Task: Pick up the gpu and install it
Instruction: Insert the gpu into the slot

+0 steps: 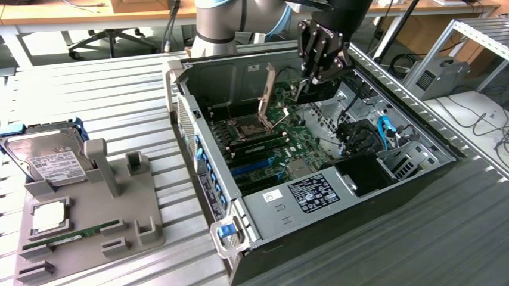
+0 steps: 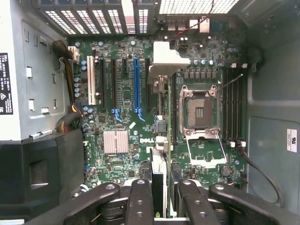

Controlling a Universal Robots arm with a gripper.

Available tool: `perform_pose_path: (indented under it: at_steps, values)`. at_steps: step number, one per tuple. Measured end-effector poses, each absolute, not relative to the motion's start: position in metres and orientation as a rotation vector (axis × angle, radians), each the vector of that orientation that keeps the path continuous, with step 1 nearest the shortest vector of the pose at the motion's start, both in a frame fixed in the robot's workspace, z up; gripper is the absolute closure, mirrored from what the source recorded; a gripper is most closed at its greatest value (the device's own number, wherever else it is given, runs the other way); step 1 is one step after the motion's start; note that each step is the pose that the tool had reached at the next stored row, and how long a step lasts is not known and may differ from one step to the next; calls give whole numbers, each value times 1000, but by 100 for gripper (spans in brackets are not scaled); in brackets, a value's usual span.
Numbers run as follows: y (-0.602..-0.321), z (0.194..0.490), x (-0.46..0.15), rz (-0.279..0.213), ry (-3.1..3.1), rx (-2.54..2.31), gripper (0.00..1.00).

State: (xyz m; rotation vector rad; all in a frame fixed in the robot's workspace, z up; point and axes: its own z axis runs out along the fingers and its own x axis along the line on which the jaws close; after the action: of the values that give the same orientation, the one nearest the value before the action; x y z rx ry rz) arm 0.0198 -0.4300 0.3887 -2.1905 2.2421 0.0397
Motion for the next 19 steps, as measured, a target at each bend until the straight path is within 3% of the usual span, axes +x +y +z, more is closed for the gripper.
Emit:
perform_pose_path:
  at_steps: [19]
  values:
    - [-435, 387, 20, 40, 2242, -2191, 74]
